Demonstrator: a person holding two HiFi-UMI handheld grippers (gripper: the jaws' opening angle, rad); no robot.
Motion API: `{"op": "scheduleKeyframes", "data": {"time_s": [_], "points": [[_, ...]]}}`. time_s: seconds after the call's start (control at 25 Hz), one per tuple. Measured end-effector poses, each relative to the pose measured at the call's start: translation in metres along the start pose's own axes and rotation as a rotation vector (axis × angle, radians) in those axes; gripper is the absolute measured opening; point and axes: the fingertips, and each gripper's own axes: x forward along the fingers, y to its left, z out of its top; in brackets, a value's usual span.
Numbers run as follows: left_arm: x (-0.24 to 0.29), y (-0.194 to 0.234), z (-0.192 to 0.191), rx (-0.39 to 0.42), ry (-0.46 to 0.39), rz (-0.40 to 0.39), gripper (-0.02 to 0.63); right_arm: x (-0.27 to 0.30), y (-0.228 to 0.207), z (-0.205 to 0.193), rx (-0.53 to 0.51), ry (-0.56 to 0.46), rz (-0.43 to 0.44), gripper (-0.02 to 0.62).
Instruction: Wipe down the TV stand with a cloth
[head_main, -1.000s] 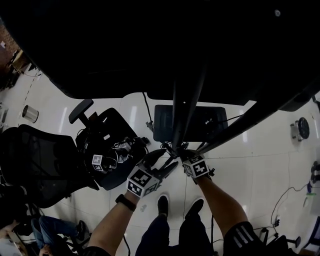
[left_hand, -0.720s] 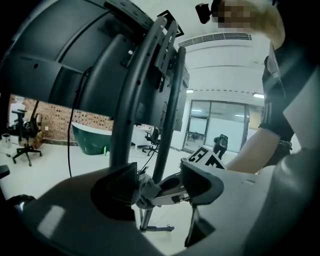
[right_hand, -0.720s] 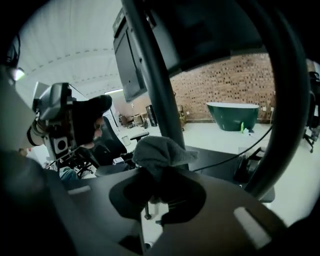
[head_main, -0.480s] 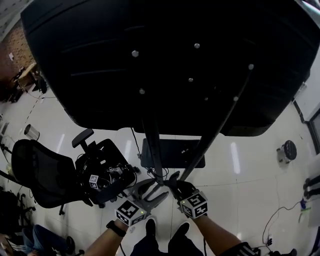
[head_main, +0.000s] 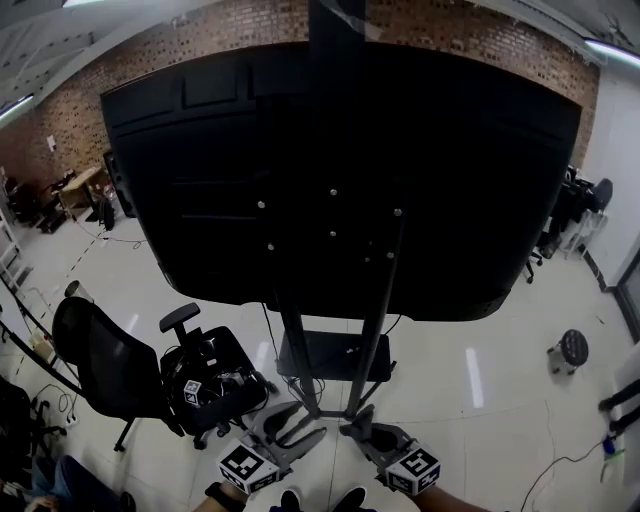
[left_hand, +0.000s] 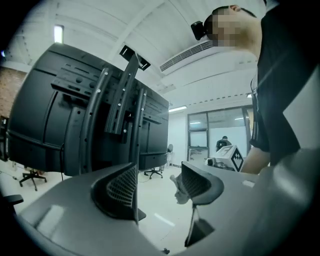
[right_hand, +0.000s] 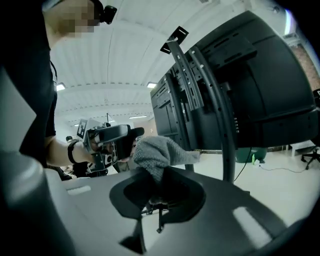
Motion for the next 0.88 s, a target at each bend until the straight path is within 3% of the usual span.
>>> {"op": "scheduleKeyframes", "data": {"time_s": [0.16,0.4,0.6,0.88], "points": [[-0.019,-0.039,0.007,0.040,0.001,-0.033,0.302,-0.030,0.023,-0.005,-0.011,-0.017,-0.010,0.034],[-0.070,-0.080,0.015,0.027,-0.022,-0.078,0.302,-0.057,0.065,0.008,0.023,-0.111,-0.073,0.034],[-0.137,-0.112,0.014,0.055,-0.019,-0.115,0.302,-0.073,0.129,0.022,0.038,-0.187,-0.132,0.034],[-0.222,-0.142,0.004,0.029,-0.005,-0.139,0.302,-0.093,0.224,0.020,0.014,-0.221,-0.155,0.034]]}}
